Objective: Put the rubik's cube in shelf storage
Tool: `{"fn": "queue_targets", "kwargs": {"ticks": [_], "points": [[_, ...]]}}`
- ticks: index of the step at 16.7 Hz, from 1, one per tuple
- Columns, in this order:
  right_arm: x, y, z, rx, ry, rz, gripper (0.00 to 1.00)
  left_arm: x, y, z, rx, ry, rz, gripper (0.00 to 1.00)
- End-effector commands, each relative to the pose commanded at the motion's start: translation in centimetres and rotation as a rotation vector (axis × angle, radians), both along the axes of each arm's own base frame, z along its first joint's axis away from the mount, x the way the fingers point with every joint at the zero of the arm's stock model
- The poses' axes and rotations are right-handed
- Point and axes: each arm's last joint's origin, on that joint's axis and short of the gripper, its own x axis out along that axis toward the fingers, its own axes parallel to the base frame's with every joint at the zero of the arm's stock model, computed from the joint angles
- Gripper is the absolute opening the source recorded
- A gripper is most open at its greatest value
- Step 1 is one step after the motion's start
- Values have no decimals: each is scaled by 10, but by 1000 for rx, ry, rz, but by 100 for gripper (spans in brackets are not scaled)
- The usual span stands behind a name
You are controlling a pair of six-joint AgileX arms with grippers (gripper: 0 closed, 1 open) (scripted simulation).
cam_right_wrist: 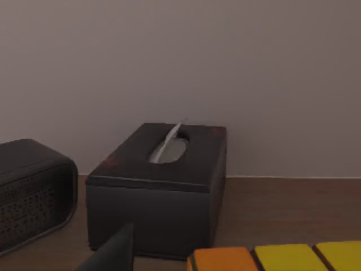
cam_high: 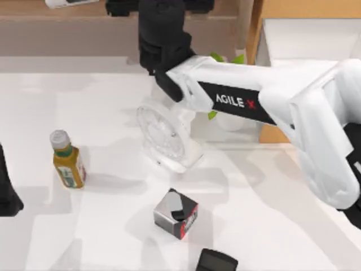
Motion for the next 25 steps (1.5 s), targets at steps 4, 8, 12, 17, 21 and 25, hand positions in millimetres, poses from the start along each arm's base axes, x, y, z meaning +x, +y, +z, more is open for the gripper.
{"fn": "queue_targets", "kwargs": {"ticks": [4,8,12,17,21,25], "points": [[-22,-10,17,-57,-90,51,100,0,0,0,0,0,0,100],[-58,-43,22,-204,-198,78,100,0,0,0,0,0,0,100],[-107,-93,10,-449,-279,74,100,0,0,0,0,0,0,100],[-175,-162,-26,-854,-295,61,100,0,0,0,0,0,0,100],[-216,-219,-56,-1197,-210,42,100,0,0,0,0,0,0,100],[-228,-272,-76,-1463,-21,-51,100,0,0,0,0,0,0,100]]}}
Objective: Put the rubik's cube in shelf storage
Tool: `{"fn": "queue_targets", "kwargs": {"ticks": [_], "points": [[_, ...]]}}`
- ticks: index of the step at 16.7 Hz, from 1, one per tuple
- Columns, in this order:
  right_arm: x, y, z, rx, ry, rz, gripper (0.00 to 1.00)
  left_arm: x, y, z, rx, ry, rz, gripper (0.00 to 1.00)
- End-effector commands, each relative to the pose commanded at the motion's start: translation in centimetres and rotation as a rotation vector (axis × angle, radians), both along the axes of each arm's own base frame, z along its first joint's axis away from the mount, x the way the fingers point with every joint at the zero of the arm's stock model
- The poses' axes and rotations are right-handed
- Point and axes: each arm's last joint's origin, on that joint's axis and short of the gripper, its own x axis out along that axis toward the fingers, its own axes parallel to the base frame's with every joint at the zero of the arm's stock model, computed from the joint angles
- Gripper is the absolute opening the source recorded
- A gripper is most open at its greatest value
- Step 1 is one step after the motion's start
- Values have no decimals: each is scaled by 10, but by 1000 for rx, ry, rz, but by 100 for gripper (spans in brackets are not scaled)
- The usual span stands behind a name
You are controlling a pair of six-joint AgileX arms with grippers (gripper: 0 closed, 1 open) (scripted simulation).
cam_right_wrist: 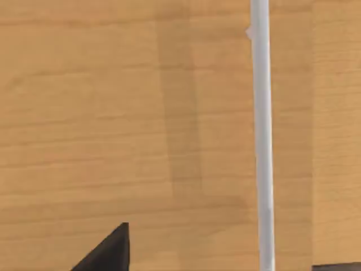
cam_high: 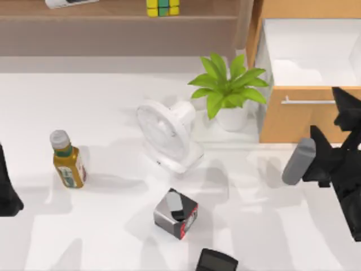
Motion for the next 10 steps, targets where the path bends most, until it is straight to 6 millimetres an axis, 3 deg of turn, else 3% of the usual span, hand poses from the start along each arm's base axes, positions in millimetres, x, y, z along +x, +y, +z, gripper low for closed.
{"fn": "queue_targets", "kwargs": {"ticks": [3,10], "points": [[0,-21,-6,-89,39,-100,100,0,0,0,0,0,0,100],[4,-22,-8,-97,45,-107,100,0,0,0,0,0,0,100]]}}
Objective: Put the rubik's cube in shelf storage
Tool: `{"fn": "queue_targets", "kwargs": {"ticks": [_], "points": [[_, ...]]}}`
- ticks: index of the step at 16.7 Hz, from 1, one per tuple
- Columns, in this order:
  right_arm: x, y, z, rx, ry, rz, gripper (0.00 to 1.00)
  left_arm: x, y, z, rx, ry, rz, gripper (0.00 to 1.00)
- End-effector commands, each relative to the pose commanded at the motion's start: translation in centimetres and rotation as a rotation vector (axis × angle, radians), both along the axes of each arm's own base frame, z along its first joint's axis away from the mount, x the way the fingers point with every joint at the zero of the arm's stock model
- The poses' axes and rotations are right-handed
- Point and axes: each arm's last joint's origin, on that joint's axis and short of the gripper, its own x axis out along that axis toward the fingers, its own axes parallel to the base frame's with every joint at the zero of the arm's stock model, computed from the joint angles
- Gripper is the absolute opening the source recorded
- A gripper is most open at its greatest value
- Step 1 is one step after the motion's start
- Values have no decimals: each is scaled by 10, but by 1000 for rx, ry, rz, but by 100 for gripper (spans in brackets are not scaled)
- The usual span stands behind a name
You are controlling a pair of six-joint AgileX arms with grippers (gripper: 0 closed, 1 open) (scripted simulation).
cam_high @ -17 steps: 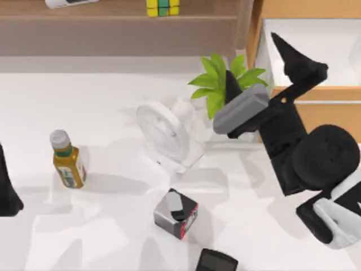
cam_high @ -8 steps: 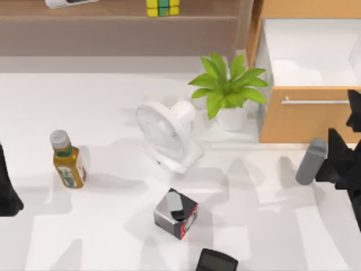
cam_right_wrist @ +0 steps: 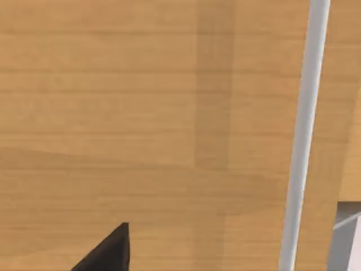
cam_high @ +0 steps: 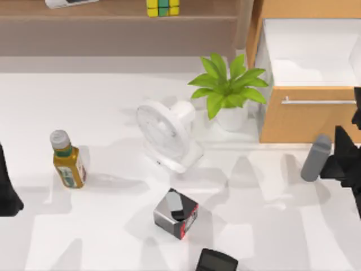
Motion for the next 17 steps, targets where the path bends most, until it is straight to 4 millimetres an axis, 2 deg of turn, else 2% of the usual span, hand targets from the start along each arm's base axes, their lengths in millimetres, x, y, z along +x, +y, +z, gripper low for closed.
{"fn": "queue_targets", "kwargs": {"ticks": [6,10,17], "points": [[21,-1,1,0,-3,-1,100,0,0,0,0,0,0,100],[21,-1,1,0,-3,-2,100,0,0,0,0,0,0,100],[21,-1,1,0,-3,-2,47,0,0,0,0,0,0,100]]}}
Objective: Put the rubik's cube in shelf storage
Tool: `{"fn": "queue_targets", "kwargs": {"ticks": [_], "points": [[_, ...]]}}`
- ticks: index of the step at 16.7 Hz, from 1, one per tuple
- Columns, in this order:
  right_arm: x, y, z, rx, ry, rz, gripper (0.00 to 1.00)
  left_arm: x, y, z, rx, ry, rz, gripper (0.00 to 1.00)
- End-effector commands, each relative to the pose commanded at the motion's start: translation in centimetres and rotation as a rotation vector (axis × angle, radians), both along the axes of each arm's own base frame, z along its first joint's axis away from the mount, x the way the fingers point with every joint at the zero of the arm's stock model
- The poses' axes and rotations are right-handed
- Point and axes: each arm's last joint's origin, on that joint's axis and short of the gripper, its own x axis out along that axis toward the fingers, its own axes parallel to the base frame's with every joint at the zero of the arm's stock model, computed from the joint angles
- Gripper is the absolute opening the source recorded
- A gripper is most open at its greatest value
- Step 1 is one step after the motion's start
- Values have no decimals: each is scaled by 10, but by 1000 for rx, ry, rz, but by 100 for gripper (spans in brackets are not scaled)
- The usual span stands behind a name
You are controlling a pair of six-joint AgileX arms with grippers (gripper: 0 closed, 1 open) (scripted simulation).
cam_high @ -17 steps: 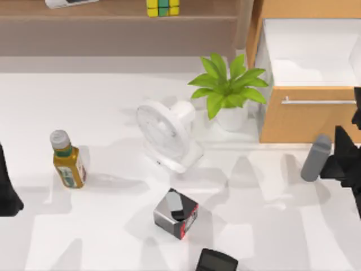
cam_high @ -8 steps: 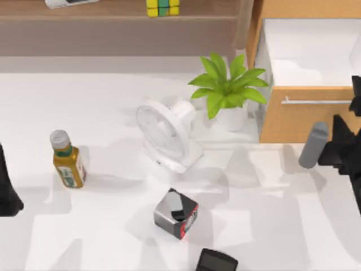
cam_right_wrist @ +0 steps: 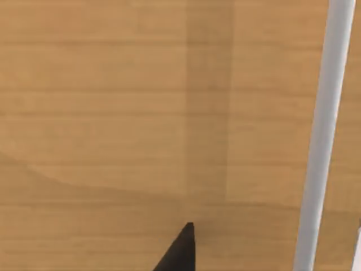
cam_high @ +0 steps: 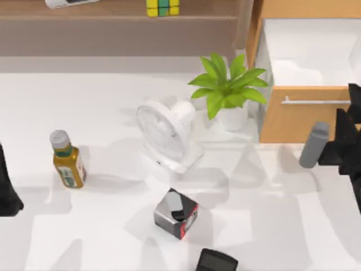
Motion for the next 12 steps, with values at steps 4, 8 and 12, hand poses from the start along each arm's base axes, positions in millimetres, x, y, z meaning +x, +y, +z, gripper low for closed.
{"fn": "queue_targets", "kwargs": {"ticks": [4,8,12], "points": [[0,0,0,0,0,0,17,0,0,0,0,0,0,100],[0,0,0,0,0,0,0,0,0,0,0,0,0,100],[0,0,0,0,0,0,0,0,0,0,0,0,0,100]]}}
